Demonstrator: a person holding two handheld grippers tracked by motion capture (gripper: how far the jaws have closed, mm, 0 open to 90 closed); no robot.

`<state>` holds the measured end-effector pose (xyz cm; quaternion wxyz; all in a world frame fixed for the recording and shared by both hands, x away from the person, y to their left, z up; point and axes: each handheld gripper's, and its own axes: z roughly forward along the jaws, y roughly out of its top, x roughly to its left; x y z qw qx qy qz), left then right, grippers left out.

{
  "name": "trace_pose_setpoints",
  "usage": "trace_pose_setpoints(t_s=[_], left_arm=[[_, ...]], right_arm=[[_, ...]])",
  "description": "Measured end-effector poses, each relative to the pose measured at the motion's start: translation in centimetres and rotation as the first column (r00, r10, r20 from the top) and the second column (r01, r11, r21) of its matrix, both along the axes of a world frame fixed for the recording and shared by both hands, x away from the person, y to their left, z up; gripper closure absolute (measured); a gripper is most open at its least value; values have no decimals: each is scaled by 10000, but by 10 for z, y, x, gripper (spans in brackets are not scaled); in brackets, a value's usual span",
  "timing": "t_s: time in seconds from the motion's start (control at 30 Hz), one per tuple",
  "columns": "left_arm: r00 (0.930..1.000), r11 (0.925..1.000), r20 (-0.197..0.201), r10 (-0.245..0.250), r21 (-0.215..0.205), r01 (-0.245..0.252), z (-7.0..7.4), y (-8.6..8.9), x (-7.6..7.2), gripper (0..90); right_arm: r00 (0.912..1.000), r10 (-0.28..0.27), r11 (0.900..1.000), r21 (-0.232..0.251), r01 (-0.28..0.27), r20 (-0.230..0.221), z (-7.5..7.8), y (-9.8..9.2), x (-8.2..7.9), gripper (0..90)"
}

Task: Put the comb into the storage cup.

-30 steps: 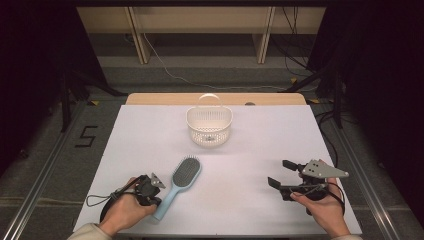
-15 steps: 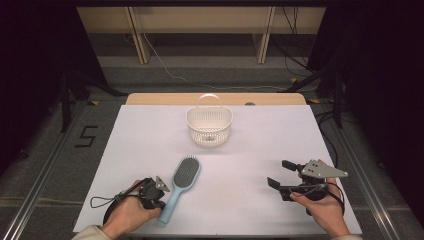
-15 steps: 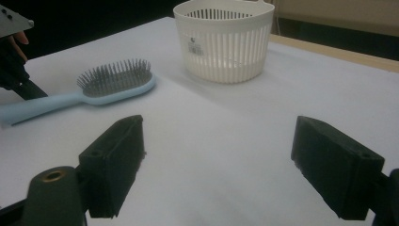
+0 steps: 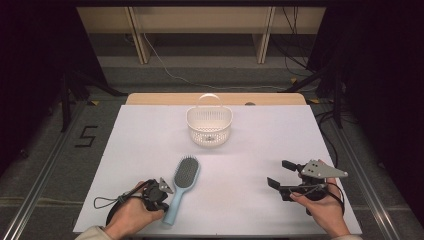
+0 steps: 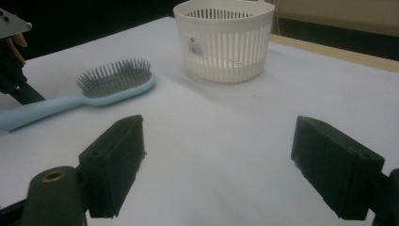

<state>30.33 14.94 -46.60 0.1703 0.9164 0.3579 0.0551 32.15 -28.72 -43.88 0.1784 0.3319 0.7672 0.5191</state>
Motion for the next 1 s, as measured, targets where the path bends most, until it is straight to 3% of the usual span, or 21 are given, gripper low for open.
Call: trace_pose_setpoints(t_s=[0.17,0.23,0.27,0.33,0.4,0.43,0.47,0.5,0.53,0.6,0.67,0.7,0.73,0.77,0.83,0.87,0.9,0.93,1.0], left_arm=[[10000,10000,-22,-61,-10,61,0,-1,0,878],[9996,9997,184,228,-131,-226,6,1,1,833],[9986,9993,381,356,-94,-353,9,2,2,789],[9933,9949,676,940,-441,-911,17,4,5,677],[9865,9871,778,1442,-818,-1378,24,2,7,530],[9865,9871,778,1442,-818,-1378,24,2,7,453],[9784,9773,828,1892,-1122,-1794,29,-5,10,387],[9753,9719,748,2079,-1281,-1973,30,-9,11,344],[9753,9719,748,2079,-1281,-1973,30,-9,11,291],[9680,9611,410,2476,-1368,-2400,30,-17,14,247],[9563,9486,-6,2925,-1260,-2903,28,-25,18,204],[9492,9421,-269,3135,-1165,-3144,26,-28,20,204],[9328,9280,-613,3550,-974,-3596,23,-34,25,190],[9262,9225,-812,3681,-925,-3747,21,-36,28,190],[9169,9144,-912,3887,-837,-3960,19,-39,34,248],[9169,9144,-912,3887,-837,-3960,19,-39,34,263],[8952,8972,-1023,4337,-425,-4395,18,-42,38,266],[8952,8972,-1023,4337,-425,-4395,18,-42,38,263],[8952,8991,-881,4369,108,-4377,17,-43,40,262]], right_arm=[[10000,10,10000,-33,-10,1,0,0,0,184],[10000,-13,10000,-26,13,-22,0,0,0,184],[10000,-13,10000,-14,13,-12,0,0,0,184],[10000,-24,10000,-15,24,-24,0,-1,0,184],[10000,-24,10000,-16,24,-35,0,0,0,184],[10000,-24,10000,-16,24,-35,0,0,0,184],[10000,-31,10000,-25,31,-53,0,1,1,184],[10000,-31,10000,-21,31,-49,0,1,1,184],[10000,-31,10000,-21,31,-49,0,1,1,184],[10000,-26,10000,-42,26,-39,0,1,0,184],[10000,-4,10000,-40,4,-42,0,2,0,184],[10000,-4,10000,-40,4,-42,0,2,0,184],[10000,0,10000,-41,-1,-50,0,1,0,184],[10000,-8,10000,-19,8,-37,0,1,0,184],[10000,0,10000,-24,0,-24,0,1,0,184],[10000,0,10000,-24,0,-24,0,1,0,184],[10000,7,10000,-23,-7,-33,0,1,1,184],[10000,7,10000,-23,-7,-33,0,1,1,184],[10000,17,10000,-24,-17,-30,0,1,1,184]])
